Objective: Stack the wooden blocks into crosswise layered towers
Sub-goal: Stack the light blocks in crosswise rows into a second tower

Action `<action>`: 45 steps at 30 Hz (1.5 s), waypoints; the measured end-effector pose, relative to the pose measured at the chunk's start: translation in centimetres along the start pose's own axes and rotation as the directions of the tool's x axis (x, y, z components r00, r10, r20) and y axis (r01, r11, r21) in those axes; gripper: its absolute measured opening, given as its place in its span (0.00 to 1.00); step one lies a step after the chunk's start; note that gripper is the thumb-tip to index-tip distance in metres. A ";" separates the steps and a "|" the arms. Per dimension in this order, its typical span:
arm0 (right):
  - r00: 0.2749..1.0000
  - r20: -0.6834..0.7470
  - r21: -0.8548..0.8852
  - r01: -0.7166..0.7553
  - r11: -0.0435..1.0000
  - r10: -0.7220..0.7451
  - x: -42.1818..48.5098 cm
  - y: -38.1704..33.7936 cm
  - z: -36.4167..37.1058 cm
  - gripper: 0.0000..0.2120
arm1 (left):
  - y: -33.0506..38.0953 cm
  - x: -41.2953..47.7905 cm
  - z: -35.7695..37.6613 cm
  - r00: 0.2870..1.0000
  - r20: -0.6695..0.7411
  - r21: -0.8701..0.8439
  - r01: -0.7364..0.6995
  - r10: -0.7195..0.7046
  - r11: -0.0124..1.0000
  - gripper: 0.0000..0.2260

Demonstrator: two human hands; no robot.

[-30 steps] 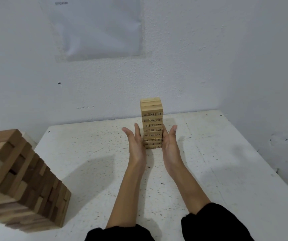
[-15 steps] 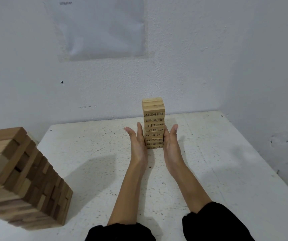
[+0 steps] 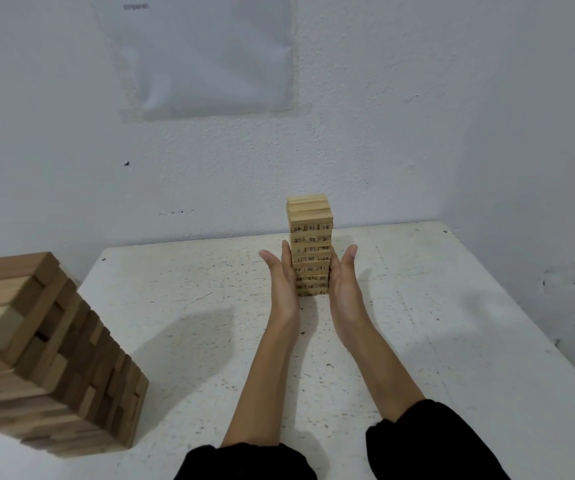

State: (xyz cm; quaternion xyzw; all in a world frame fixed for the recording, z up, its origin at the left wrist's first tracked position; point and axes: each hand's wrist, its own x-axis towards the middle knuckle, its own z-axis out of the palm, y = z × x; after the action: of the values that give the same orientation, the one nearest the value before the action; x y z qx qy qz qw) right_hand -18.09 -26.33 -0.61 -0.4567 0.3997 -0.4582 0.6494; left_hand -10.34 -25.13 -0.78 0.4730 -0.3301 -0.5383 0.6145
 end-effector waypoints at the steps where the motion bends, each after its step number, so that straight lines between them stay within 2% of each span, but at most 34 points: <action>1: 1.000 -0.003 -0.010 0.006 1.000 -0.006 0.0 0.1 0.0 0.40 | -0.1 0.0 0.0 1.000 -0.004 0.002 -0.003 0.003 1.000 0.34; 8: 0.999 -0.024 -0.078 0.031 0.996 -0.033 -0.3 -0.1 0.2 0.26 | -0.3 0.1 0.2 1.000 -0.007 0.021 -0.025 0.025 0.999 0.43; 12: 0.999 -0.025 -0.081 0.044 0.996 -0.046 -0.4 -0.3 0.3 0.20 | -0.3 0.1 0.2 0.999 -0.013 0.022 -0.030 0.030 0.999 0.40; 14: 0.999 -0.016 -0.092 0.044 0.995 -0.046 -0.3 -0.3 0.3 0.22 | -0.1 0.1 0.0 1.000 -0.007 0.020 -0.024 0.024 1.000 0.38; 17: 1.000 0.008 -0.079 0.028 0.996 -0.027 -0.3 -0.7 0.0 0.32 | 0.3 -0.1 0.0 1.000 0.004 0.013 -0.011 0.011 1.000 0.41; 21: 0.999 -0.022 -0.031 0.029 0.999 -0.030 -0.3 -1.8 -0.3 0.32 | 0.8 -0.3 0.1 0.999 -0.008 -0.021 -0.035 0.035 0.999 0.34; 26: 0.997 0.048 0.015 0.054 0.998 -0.055 -0.4 -1.7 0.3 0.41 | 0.7 -0.1 0.5 0.998 -0.010 0.005 -0.054 0.054 0.999 0.41; 41: 0.999 0.024 -0.036 0.044 0.998 -0.043 -0.6 -1.8 0.5 0.39 | 1.1 -0.6 1.0 0.997 -0.035 0.096 -0.065 0.069 0.993 0.41; 45: 0.999 0.003 -0.029 0.041 0.999 -0.041 -0.7 -2.5 0.4 0.35 | 2.0 -1.2 1.0 0.996 -0.046 0.086 -0.075 0.080 0.993 0.34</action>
State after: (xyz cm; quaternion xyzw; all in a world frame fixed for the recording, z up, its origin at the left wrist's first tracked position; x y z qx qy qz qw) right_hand -18.52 -25.96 1.98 -0.4747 0.3960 -0.4649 0.6338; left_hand -10.85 -24.23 1.55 0.4984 -0.3555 -0.4878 0.6223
